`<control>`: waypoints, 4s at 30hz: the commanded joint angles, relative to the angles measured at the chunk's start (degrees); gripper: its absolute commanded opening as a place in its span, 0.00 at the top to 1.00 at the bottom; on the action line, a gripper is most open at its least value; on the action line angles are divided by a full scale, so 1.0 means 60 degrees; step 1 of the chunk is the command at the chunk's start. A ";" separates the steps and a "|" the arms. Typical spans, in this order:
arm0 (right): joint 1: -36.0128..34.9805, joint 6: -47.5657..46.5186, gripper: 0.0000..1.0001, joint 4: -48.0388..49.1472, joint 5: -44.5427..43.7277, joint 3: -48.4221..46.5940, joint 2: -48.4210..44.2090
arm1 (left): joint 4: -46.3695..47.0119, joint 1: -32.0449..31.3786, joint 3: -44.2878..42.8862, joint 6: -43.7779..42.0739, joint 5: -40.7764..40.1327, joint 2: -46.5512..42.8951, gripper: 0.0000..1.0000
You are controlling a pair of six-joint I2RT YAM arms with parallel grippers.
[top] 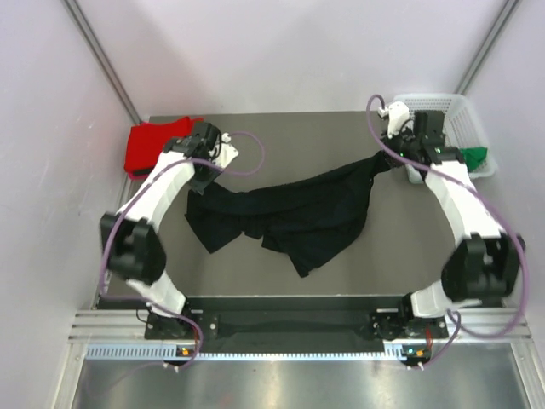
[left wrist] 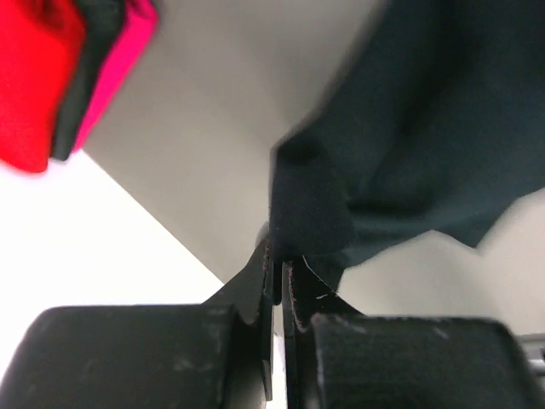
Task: Fold and stack the t-shirts
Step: Flatten the tshirt out
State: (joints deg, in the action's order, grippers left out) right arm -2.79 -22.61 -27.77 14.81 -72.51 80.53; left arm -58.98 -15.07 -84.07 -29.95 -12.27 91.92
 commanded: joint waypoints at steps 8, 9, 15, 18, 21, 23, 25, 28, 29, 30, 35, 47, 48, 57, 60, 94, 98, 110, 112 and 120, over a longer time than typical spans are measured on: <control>0.0230 0.0165 1.00 0.0893 -0.0184 -0.3267 0.3483 | 0.1551 0.0666 -0.4111 0.0759 0.0873 0.3506 0.49; 0.0230 0.0165 1.00 0.0878 -0.0125 -0.3165 0.3308 | 0.1873 0.0666 -0.3223 0.0716 0.0830 0.2909 0.48; 0.0128 0.0399 1.00 0.1083 0.0285 -0.1715 0.2298 | 0.2755 0.0710 0.0092 0.0013 0.0829 0.0783 0.59; 0.0084 0.0429 1.00 0.0952 0.0446 -0.1392 0.2135 | 0.2071 0.0754 0.0798 -0.0294 0.1456 0.0748 0.76; 0.0054 0.0458 1.00 0.0864 0.0447 -0.1406 0.2178 | 0.1393 0.0768 0.0712 -0.0413 0.1781 0.1420 0.77; 0.0040 0.0502 1.00 0.0806 0.0447 -0.1538 0.2266 | 0.1364 0.0769 0.0639 -0.0529 0.1986 0.1817 0.76; 0.0025 0.0502 1.00 0.0747 0.0447 -0.1698 0.2339 | 0.1349 0.0769 0.0390 -0.0588 0.2001 0.2446 0.77; 0.0010 0.0414 1.00 0.0629 0.0418 -0.1816 0.2384 | 0.1101 0.0769 -0.0239 -0.0705 0.2002 0.3297 0.83; 0.0025 0.0400 1.00 0.0600 0.0389 -0.1802 0.2355 | 0.1071 0.0769 -0.0371 -0.0720 0.2002 0.3458 0.83; 0.0025 0.0370 1.00 0.0614 0.0345 -0.1758 0.2354 | 0.1041 0.0769 -0.0605 -0.0749 0.2263 0.3735 0.83; 0.0010 0.0355 1.00 0.0746 0.0227 -0.1407 0.2077 | 0.0954 0.0769 -0.1630 -0.0735 0.2382 0.4454 0.82; -0.0004 0.0224 1.00 0.0922 -0.0109 -0.1113 0.2134 | 0.0337 0.0578 -0.5233 -0.0662 0.2719 0.6593 0.75; 0.0010 0.0224 1.00 0.0908 -0.0124 -0.1229 0.2178 | 0.0759 0.0564 -0.5337 -0.0560 0.2676 0.6594 0.72; -0.0121 0.0165 1.00 0.0951 -0.0241 -0.1129 0.2252 | 0.1698 0.0563 -0.3673 -0.1434 0.2382 0.4342 0.53; -0.0121 0.0165 1.00 0.0966 -0.0256 -0.0982 0.2193 | 0.2796 0.0563 -0.2017 -0.2284 0.2398 0.2935 0.46; -0.0400 -0.0040 1.00 0.0995 -0.0549 -0.1347 0.2515 | -0.0993 0.1091 -0.5190 -0.4236 0.2616 0.6038 0.89; -0.0414 -0.0011 1.00 0.1068 -0.0622 -0.1625 0.2647 | -0.1463 0.1222 -0.5368 -0.4251 0.2953 0.5760 1.00; -0.0078 0.0601 1.00 0.1127 -0.0857 -0.2856 0.2077 | -0.0543 0.1442 -0.5720 -0.3241 0.3554 0.2979 1.00; 0.0141 0.0881 1.00 0.1069 -0.0595 -0.3003 0.1698 | -0.0177 0.1457 -0.5180 -0.3138 0.3452 0.2129 1.00; 0.0785 0.1015 1.00 0.0293 -0.0052 -0.2945 0.0541 | 0.1362 0.1530 -0.2881 -0.3137 0.2662 -0.0814 1.00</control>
State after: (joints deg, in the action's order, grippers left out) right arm -0.62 -17.45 -26.04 12.47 -87.46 89.67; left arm -55.44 -6.44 -105.97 -49.34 5.52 91.68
